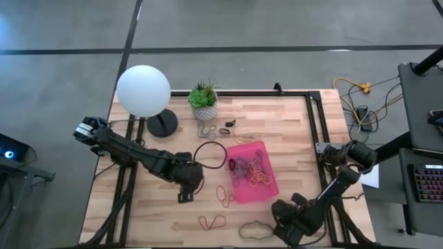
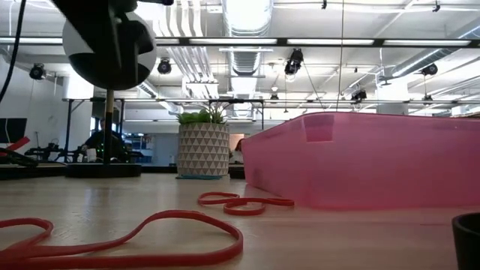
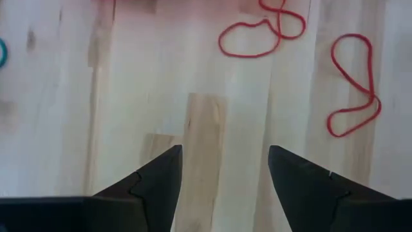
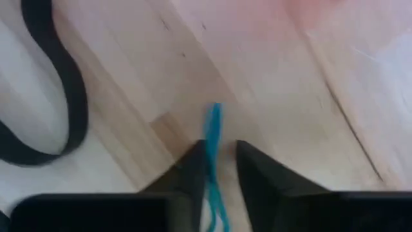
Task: Pick and place rubber bands into bin
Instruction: Put the bottom blue rubber band into the red bin, then put the black rubber band into the red bin
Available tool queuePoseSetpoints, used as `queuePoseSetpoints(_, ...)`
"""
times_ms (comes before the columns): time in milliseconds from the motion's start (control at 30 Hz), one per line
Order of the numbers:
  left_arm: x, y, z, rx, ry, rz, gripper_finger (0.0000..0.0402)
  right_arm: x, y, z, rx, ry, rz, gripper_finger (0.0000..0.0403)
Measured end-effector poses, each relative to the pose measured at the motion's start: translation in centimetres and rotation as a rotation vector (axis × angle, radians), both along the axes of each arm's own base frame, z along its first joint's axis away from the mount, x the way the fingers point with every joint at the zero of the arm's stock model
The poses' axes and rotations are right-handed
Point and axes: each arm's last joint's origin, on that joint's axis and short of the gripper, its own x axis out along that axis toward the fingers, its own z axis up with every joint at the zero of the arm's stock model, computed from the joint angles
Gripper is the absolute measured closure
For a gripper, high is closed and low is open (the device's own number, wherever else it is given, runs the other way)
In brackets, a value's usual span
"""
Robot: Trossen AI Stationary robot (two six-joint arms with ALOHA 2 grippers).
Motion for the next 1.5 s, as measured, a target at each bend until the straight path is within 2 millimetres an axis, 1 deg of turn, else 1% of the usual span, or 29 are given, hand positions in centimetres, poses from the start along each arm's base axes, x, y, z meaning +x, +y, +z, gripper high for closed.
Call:
queuePoseSetpoints(33, -0.2, 0.0, 0.0, 0.003, -0.003, 0.002, 0.0187, 0.2, 0.1, 0.3, 0.009, -0.001, 0.01, 0.0367)
queuePoseSetpoints(67, -0.3, -0.1, 0.0, 0.01, -0.008, 0.002, 0.0187, 0.4, 0.0, 0.6, 0.016, -0.007, 0.016, 0.038)
queuePoseSetpoints(167, -0.5, -0.1, 0.3, 0.037, -0.031, 0.009, 0.0187, 0.6, -0.1, 1.7, 0.004, 0.006, 0.009, 0.0392)
queuePoseSetpoints(200, -0.5, -0.1, 0.3, 0.046, -0.037, 0.013, 0.0187, 0.7, 0.0, 2.6, 0.003, -0.009, -0.002, 0.0393)
queuePoseSetpoints(267, -0.5, 0.0, 0.4, 0.062, -0.05, 0.018, 0.0187, 0.8, 0.0, 5.0, -0.001, -0.05, -0.035, 0.0394)
queuePoseSetpoints(433, -0.5, 0.1, 0.3, 0.094, -0.062, 0.026, 0.0187, 0.3, -1.0, 10.2, -0.043, -0.139, -0.135, 0.0395)
queuePoseSetpoints(500, -0.4, 0.1, 0.3, 0.113, -0.067, 0.018, 0.0187, 0.1, -1.8, 12.3, -0.033, -0.19, -0.169, 0.0395)
queuePoseSetpoints(600, -0.4, 0.2, 0.2, 0.133, -0.077, 0.026, 0.0187, 0.5, -3.4, 14.3, -0.006, -0.256, -0.212, 0.0395)
queuePoseSetpoints(667, -0.4, 0.2, 0.1, 0.134, -0.086, 0.028, 0.0187, 1.3, -4.8, 16.1, -0.015, -0.344, -0.222, 0.0395)
queuePoseSetpoints(733, -0.3, 0.1, 0.0, 0.129, -0.098, 0.03, 0.0187, 2.4, -6.7, 18.1, -0.04, -0.424, -0.215, 0.0395)
queuePoseSetpoints(767, -0.3, 0.1, -0.1, 0.129, -0.1, 0.03, 0.0187, 2.9, -7.6, 18.7, -0.058, -0.443, -0.21, 0.0395)
queuePoseSetpoints(833, -0.2, 0.1, -0.2, 0.123, -0.112, 0.032, 0.0187, 4.2, -9.6, 19.3, -0.096, -0.445, -0.202, 0.0395)
queuePoseSetpoints(933, -0.2, 0.1, -0.6, 0.11, -0.112, 0.058, 0.0187, 5.7, -12.6, 19.4, -0.144, -0.412, -0.187, 0.0392)
queuePoseSetpoints(1000, -0.3, 0.1, -0.9, 0.088, -0.109, 0.103, 0.0187, 6.5, -14.2, 19.3, -0.149, -0.369, -0.152, 0.0381)
queuePoseSetpoints(1067, -0.4, -0.1, -1.1, 0.073, -0.107, 0.121, 0.0187, 7.2, -15.3, 18.8, -0.13, -0.317, -0.115, 0.0358)
queuePoseSetpoints(1167, -0.4, -0.7, -1.8, 0.051, -0.138, 0.095, 0.0187, 8.0, -15.7, 18.1, -0.102, -0.274, -0.06, 0.0309)
queuePoseSetpoints(1300, -0.2, -1.0, -2.5, 0.05, -0.185, 0.043, 0.0187, 8.0, -15.3, 18.0, -0.115, -0.262, 0.01, 0.0239)
queuePoseSetpoints(1400, 0.5, -0.3, -2.4, 0.095, -0.228, -0.002, 0.0187, 7.4, -14.3, 18.2, -0.115, -0.267, 0.076, 0.02)
queuePoseSetpoints(1500, 1.4, 1.3, -2.1, 0.165, -0.268, -0.049, 0.0187, 5.9, -13.3, 19.1, -0.106, -0.276, 0.119, 0.0176)
